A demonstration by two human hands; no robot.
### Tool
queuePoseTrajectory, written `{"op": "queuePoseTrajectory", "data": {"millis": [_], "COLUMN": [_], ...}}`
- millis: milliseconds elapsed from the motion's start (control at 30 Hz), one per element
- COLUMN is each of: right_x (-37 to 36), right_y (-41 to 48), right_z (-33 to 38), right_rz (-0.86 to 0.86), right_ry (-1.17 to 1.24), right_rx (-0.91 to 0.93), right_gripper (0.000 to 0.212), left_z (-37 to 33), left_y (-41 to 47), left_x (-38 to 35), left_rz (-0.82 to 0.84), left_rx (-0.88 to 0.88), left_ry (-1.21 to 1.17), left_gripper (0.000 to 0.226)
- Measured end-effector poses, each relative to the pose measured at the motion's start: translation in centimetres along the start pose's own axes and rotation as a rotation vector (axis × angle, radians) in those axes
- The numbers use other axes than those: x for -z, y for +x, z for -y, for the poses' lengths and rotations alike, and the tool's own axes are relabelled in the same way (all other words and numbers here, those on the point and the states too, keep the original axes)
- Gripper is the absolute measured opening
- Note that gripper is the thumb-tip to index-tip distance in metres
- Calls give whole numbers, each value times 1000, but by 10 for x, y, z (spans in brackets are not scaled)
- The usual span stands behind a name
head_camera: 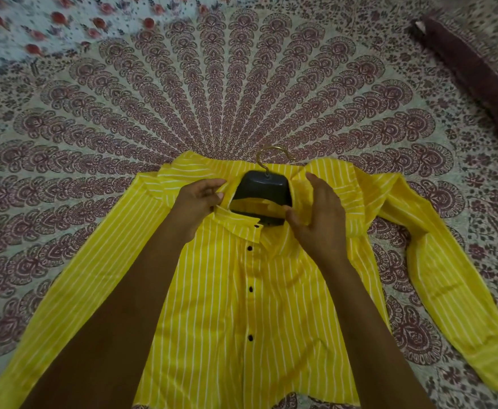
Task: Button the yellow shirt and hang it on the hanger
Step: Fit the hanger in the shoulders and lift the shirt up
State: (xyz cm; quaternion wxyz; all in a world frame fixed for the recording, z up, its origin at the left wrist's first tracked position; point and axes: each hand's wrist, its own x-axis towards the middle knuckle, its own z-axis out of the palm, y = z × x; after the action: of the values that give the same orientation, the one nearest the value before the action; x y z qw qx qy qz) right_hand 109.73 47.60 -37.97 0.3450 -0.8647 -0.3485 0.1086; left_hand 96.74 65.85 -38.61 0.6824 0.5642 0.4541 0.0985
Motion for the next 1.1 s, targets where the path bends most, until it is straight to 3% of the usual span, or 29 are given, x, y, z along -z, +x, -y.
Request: {"op": "queuePoseTrajectory", "data": {"millis": [100,267,367,433,600,700,833,900,1000,1033,1100], "right_x": [-13,-23,-25,-24,-22,-22,-23,-23,-23,-21,-20], "right_y": [15,11,12,15,17,17,18,18,15,15,12], "right_z": [5,5,5,6,4,1,-2,-3,-2,-1,0], "right_rz": [111,12,-6,5,4,-3,33,44,68,77,95], "right_ry": [12,51,49,43,23,37,28,32,40,43,34], "right_rx": [8,-49,-65,-89,-131,-116,-118,-119,-120,-123,-130], "right_gripper": [56,47,49,44,43,44,46,43,43,43,45], "left_z": [2,12,20,32,45,57,61,63,72,72,59], "left_y": [-4,-14,-15,-16,-39,-45,-48,-47,-40,-36,-34], "left_x": [3,3,1,0,2,4,-3,-7,-6,-4,-2], "left_rz": [-14,-161,-192,-184,-9,107,152,220,238,130,-189], "left_rx": [-45,-68,-23,17,159,174,238,311,370,314,130], "left_ry": [83,467,769,804,-19,-405,-551,-349,541,734,733], "left_gripper": [33,37,7,31,21,27,26,32,55,52,35]}}
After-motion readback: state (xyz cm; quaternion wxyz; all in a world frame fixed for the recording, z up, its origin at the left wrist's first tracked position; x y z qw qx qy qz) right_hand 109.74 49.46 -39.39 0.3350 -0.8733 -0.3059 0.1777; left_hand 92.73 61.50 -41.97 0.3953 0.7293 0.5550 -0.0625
